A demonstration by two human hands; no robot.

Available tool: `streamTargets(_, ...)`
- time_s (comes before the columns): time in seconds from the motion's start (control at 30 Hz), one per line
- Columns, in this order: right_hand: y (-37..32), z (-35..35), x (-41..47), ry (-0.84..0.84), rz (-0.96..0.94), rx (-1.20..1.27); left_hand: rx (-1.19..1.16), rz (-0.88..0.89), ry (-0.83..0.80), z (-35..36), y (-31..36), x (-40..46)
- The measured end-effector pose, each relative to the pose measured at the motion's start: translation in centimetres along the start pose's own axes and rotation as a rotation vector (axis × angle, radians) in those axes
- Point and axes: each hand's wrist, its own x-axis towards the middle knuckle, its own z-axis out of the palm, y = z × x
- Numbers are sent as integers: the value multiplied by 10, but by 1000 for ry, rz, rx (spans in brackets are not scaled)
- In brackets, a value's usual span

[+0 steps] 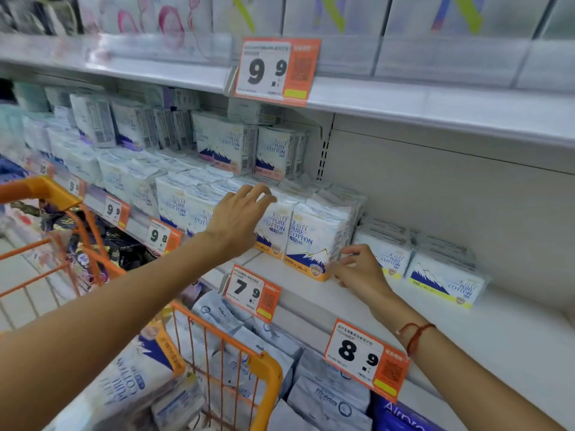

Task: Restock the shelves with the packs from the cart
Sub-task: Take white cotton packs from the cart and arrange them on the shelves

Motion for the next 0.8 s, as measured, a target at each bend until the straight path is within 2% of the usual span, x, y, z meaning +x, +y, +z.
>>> streamTargets(0.13, -16, 2, -37, -57, -80, 10, -150, -66, -46, -33, -19, -64)
streamTargets(0.23, -29, 17, -68, -229, -163, -36, -217, -157, -87, -47, -40, -124)
streamTargets(0.4, -42, 62, -121, -507, -356, -251, -240, -315, -197, -62, -71, -213)
streamTargets(0.53, -35, 114, -147, -669, -452, -490, -132, -486, -318, -50, -85, -260)
streamTargets(0.63, -31, 153, -157, -759, -430, -651, 32, -444, -477, -25, -80, -274)
streamTargets(0.7, -29, 175, -158, -728, -379, -668, 64, -449, -445, -18, -79, -275)
streamTargets(0.8, -26, 202, -149, -634, -160, -591, 58, -500, -357, -17, -80, -269)
